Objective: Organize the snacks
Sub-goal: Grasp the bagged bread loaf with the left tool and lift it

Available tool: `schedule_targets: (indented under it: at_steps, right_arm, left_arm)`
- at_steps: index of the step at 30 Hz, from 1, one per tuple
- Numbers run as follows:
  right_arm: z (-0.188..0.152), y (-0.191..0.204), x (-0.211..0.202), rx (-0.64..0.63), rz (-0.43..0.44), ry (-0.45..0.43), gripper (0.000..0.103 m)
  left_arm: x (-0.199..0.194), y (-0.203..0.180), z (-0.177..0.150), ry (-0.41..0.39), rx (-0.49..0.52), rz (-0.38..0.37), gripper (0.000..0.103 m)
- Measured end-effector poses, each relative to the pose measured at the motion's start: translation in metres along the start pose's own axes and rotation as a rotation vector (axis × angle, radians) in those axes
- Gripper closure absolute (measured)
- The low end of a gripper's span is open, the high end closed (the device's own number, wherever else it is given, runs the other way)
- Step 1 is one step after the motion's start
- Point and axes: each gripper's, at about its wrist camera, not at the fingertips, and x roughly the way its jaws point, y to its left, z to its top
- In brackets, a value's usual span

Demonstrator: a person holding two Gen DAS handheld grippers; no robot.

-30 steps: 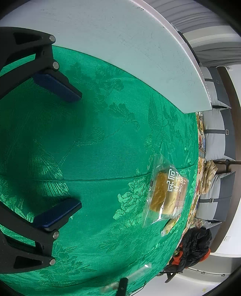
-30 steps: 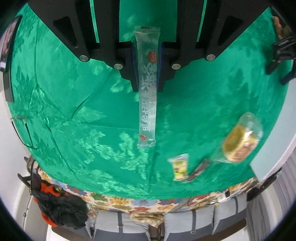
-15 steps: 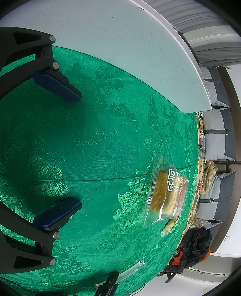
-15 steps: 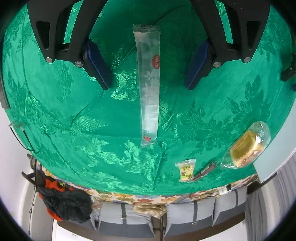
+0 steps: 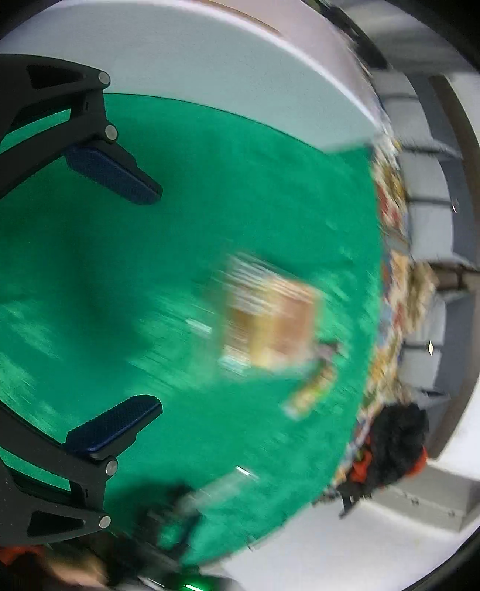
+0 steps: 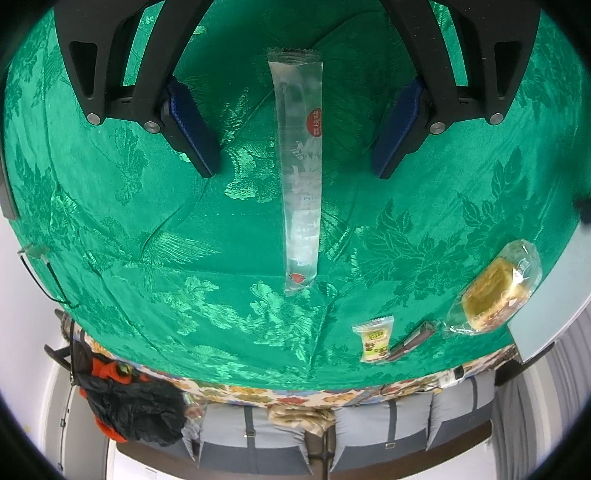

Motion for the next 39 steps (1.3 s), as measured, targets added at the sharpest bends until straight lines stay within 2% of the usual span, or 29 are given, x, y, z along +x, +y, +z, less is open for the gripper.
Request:
schedule_targets:
  at_steps: [2, 4, 6, 8, 10, 12, 14, 18, 22, 26, 28, 29, 32, 35, 37, 39]
  right_arm:
    - [0.0, 0.0, 0.0, -0.001, -0.001, 0.0, 0.015]
    - [0.0, 0.0, 0.0, 0.0, 0.0, 0.0, 0.015]
    - [-0.001, 0.0, -0.001, 0.0, 0.001, -0.001, 0.015]
    - [-0.001, 0.0, -0.001, -0.001, 0.0, 0.0, 0.015]
    - [-0.001, 0.0, -0.001, 0.0, 0.0, 0.0, 0.015]
    - [0.0, 0.0, 0.0, 0.001, 0.001, 0.0, 0.015]
    - [-0.001, 0.0, -0.001, -0.001, -0.001, 0.0, 0.015]
    - [-0.001, 0.0, -0.001, -0.001, 0.001, 0.0, 0.015]
    - [0.0, 0.0, -0.001, -0.001, 0.001, 0.0, 0.015]
    - [0.0, -0.001, 0.0, -0.001, 0.001, 0.0, 0.015]
    - [0.0, 0.0, -0.001, -0.001, 0.001, 0.0, 0.015]
    - [0.0, -0.001, -0.001, -0.001, 0.001, 0.0, 0.015]
    - [0.0, -0.001, 0.0, 0.0, 0.001, 0.0, 0.015]
    - [-0.001, -0.001, 0.0, -0.001, 0.001, 0.0, 0.015]
    - [0.0, -0.001, 0.0, -0.001, 0.001, 0.0, 0.015]
    - [0.0, -0.001, 0.0, -0.001, 0.001, 0.0, 0.015]
  left_arm:
    - [0.017, -0.01, 0.037, 0.053, 0.026, -0.042, 0.001]
    - [0.044, -0.018, 0.061, 0.125, 0.047, -0.046, 0.001]
    - [0.07, -0.025, 0.072, 0.17, 0.082, 0.015, 0.001]
    - [0.095, -0.031, 0.082, 0.195, 0.132, 0.123, 0.001]
    - [0.11, -0.03, 0.087, 0.21, 0.126, 0.16, 0.002]
    - [0.113, -0.026, 0.086, 0.19, 0.087, 0.126, 0.03]
    - [0.105, -0.02, 0.084, 0.15, 0.018, 0.134, 0.033]
    - [0.081, -0.018, 0.056, 0.135, -0.048, 0.159, 0.034]
    - [0.03, -0.028, 0.004, 0.1, -0.058, 0.181, 0.034]
    - [-0.004, -0.031, -0.044, 0.044, -0.089, 0.189, 0.033]
    - [-0.005, -0.027, -0.059, 0.014, -0.104, 0.19, 0.023]
    - [-0.001, -0.024, -0.064, 0.009, -0.107, 0.187, 0.013]
    - [0.01, -0.017, -0.075, 0.009, -0.095, 0.205, 0.011]
    - [0.019, -0.016, -0.082, -0.009, -0.076, 0.216, 0.0]
    - [0.02, -0.015, -0.087, -0.052, -0.057, 0.218, 0.0]
    - [0.019, -0.015, -0.086, -0.06, -0.058, 0.219, 0.0]
